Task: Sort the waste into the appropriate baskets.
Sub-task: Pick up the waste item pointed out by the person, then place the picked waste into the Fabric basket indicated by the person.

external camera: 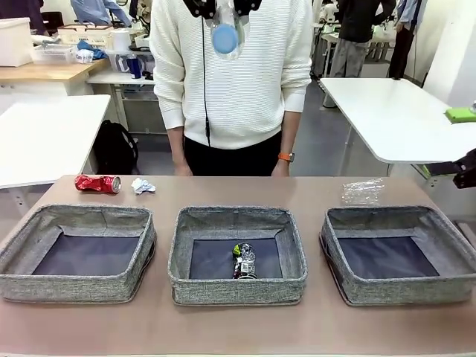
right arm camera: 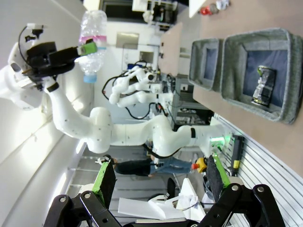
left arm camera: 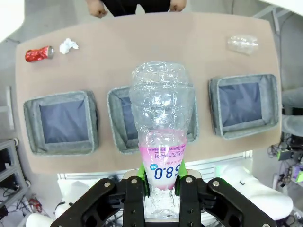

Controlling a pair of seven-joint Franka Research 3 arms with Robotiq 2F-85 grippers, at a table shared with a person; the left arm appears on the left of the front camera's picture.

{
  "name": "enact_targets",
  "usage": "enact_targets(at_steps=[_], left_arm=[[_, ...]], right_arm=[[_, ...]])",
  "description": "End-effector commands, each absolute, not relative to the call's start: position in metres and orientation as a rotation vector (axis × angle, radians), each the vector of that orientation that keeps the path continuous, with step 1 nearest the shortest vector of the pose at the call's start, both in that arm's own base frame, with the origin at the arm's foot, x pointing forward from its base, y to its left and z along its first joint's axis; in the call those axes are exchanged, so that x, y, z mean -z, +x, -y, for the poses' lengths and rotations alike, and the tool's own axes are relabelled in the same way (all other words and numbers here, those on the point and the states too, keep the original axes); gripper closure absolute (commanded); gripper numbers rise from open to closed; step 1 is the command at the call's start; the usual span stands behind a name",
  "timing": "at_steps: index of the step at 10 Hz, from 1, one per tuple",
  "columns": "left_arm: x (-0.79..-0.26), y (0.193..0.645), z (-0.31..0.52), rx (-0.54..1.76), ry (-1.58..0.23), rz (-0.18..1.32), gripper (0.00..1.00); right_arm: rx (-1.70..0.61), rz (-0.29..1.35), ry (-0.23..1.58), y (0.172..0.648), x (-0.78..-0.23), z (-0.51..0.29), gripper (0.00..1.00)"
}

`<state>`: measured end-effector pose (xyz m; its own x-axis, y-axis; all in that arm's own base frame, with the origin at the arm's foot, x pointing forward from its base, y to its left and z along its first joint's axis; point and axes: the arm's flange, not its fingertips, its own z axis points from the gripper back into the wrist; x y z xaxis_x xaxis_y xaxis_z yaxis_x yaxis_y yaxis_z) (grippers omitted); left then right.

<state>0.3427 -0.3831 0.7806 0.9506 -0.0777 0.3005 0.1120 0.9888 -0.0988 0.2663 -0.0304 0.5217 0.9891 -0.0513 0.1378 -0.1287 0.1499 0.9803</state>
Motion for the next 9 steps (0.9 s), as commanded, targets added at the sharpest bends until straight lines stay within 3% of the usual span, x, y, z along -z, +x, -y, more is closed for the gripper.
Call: enact_targets(at_steps=[1, 9], left_arm=[[-0.7802, 0.3396, 0.3781, 0.085, -0.104, 0.308, 0.78], [-0.7802, 0.3396, 0.3781, 0.085, -0.104, 0.308, 0.78]], right_arm=[[-0.057, 0.14, 1.417, 0.2663, -0.5255, 0.0308, 0.0], [-0.057, 0.14, 1.417, 0.2663, -0.5255, 0.0308, 0.0]])
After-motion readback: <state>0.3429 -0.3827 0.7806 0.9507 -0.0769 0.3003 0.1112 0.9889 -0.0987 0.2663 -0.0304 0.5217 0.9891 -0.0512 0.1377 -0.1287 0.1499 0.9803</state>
